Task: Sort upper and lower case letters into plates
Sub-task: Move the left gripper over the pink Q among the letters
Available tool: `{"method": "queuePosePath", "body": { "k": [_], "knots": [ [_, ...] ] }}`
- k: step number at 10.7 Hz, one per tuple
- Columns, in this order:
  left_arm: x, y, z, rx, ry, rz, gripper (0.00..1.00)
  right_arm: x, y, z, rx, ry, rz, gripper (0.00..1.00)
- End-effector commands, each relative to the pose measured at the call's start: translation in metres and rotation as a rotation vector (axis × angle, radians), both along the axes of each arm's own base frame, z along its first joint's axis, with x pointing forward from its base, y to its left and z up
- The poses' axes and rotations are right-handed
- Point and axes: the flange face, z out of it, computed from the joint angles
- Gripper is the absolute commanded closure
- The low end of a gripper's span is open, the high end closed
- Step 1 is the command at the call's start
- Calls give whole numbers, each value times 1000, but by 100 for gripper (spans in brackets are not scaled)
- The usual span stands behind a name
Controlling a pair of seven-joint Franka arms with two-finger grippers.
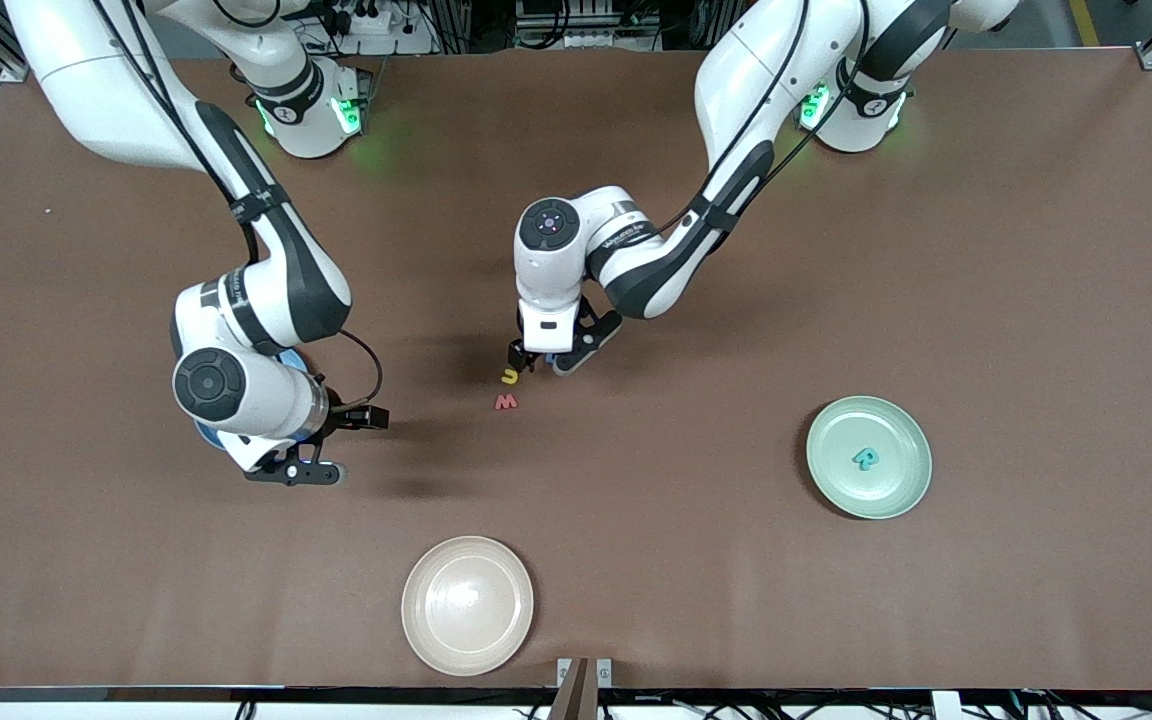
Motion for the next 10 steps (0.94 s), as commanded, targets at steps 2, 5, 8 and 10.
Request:
{"method": "queuePosePath", "body": {
  "k": [2, 5, 8, 10],
  "knots": [
    [0, -14, -12, -2, 5, 20, 0, 1, -3, -5, 8, 14, -9, 0],
    [-14, -21, -18, 15, 29, 7, 3, 2, -3, -5, 8, 14, -8, 0],
    [-25, -24, -23, 34, 68, 14, 10, 2, -5, -5, 8, 13, 8, 0],
    [-25, -23, -25, 38, 73, 16, 16, 2, -5, -5, 12, 14, 4, 0]
  ]
}}
